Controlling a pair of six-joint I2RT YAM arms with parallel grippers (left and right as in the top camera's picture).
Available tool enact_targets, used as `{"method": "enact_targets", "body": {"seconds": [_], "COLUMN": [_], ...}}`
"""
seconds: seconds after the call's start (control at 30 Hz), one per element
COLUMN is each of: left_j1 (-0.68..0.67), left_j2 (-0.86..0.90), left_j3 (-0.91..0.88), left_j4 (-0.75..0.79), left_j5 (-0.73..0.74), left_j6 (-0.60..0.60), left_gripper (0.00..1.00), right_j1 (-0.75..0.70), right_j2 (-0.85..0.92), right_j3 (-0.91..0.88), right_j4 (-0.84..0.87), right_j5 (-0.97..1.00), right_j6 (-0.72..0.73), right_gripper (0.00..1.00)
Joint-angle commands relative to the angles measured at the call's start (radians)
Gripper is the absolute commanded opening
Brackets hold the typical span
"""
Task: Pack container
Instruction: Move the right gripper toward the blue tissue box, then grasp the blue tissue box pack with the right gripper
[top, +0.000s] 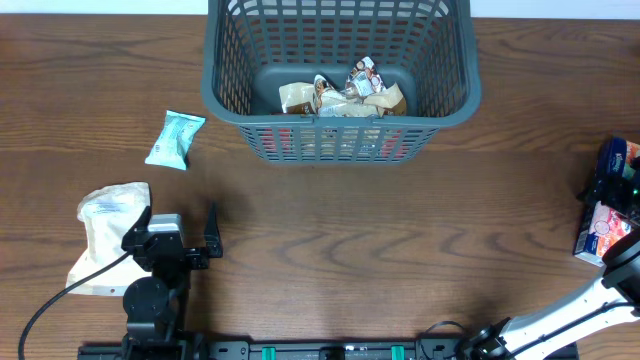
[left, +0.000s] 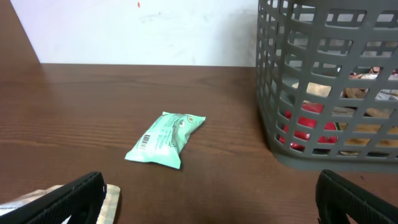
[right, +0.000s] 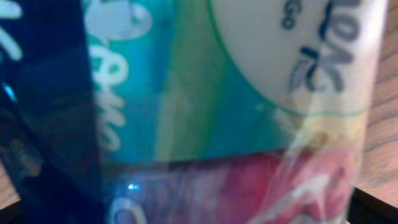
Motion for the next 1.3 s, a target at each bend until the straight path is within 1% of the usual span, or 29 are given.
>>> {"method": "enact_targets", "body": {"seconds": [0.0, 0.07, 0.13, 0.23, 0.33, 0.37, 0.4, 0.47, 0.5, 0.63, 0.7, 0.73, 0.87, 0.9, 0.93, 1.0, 1.1, 1.17, 1.27], "left_j1": [-0.004, -0.004, -0.004, -0.004, -0.004, -0.004, -0.004, -0.004, -0.004, -0.004, -0.004, -0.004, -0.004, -0.004, -0.004, -0.004, -0.004, -0.004, -0.004], "left_j2": [-0.007, -0.007, -0.007, -0.007, -0.007, -0.007, -0.007, -0.007, -0.007, -0.007, -0.007, -0.007, -0.007, -0.007, -0.007, -0.007, -0.007, -0.007, -0.007], "left_j3": [-0.031, -0.030, -0.031, -0.031, -0.031, -0.031, -0.031, -0.031, -0.031, -0.031, -0.030, -0.030, -0.031, -0.030, -0.031, -0.031, -0.031, -0.030, -0.031], "left_j4": [-0.006, -0.006, -0.006, -0.006, -0.005, -0.005, -0.006, -0.006, -0.006, -0.006, -0.005, -0.006, -0.006, -0.006, -0.006, -0.006, -0.006, -0.006, -0.006], "left_j5": [0.003, 0.002, 0.003, 0.003, 0.003, 0.003, 0.003, 0.002, 0.003, 0.003, 0.002, 0.003, 0.003, 0.003, 0.003, 0.003, 0.003, 0.003, 0.003], "left_j6": [-0.006, -0.006, -0.006, -0.006, -0.006, -0.006, -0.006, -0.006, -0.006, -0.006, -0.006, -0.006, -0.006, -0.006, -0.006, -0.006, -0.006, -0.006, -0.006], "left_gripper": [0.99, 0.99, 0.99, 0.99, 0.99, 0.99, 0.99, 0.99, 0.99, 0.99, 0.99, 0.99, 0.99, 0.97, 0.99, 0.99, 0.99, 0.99, 0.99], "right_j1": [0.014, 0.014, 0.014, 0.014, 0.014, 0.014, 0.015, 0.019, 0.021, 0.043, 0.061, 0.071, 0.121, 0.138, 0.155, 0.190, 0.257, 0.297, 0.373], "right_j2": [0.015, 0.015, 0.015, 0.015, 0.015, 0.015, 0.015, 0.015, 0.015, 0.013, 0.008, 0.003, -0.042, -0.061, -0.080, -0.123, -0.211, -0.259, -0.338], "right_j3": [-0.056, -0.074, -0.083, -0.084, -0.084, -0.084, -0.084, -0.084, -0.084, -0.082, -0.080, -0.077, -0.051, -0.039, -0.024, 0.008, 0.080, 0.129, 0.211], "right_j4": [0.010, 0.010, 0.009, 0.008, 0.005, 0.002, 0.001, -0.002, -0.003, -0.007, -0.005, -0.005, 0.002, 0.003, 0.003, 0.004, 0.006, 0.013, 0.047], "right_j5": [-0.035, -0.035, -0.037, -0.089, -0.145, -0.161, -0.169, -0.177, -0.177, -0.192, -0.209, -0.222, -0.247, -0.247, -0.248, -0.248, -0.284, -0.306, -0.325], "right_j6": [-0.038, -0.060, -0.061, -0.061, -0.060, -0.059, -0.057, -0.056, -0.056, -0.056, -0.052, -0.050, -0.024, -0.018, -0.015, -0.006, 0.000, 0.006, 0.037], "right_gripper": [0.98, 0.91, 0.81, 0.75, 0.64, 0.63, 0.56, 0.35, 0.31, 0.29, 0.23, 0.22, 0.23, 0.23, 0.23, 0.21, 0.13, 0.09, 0.09]}}
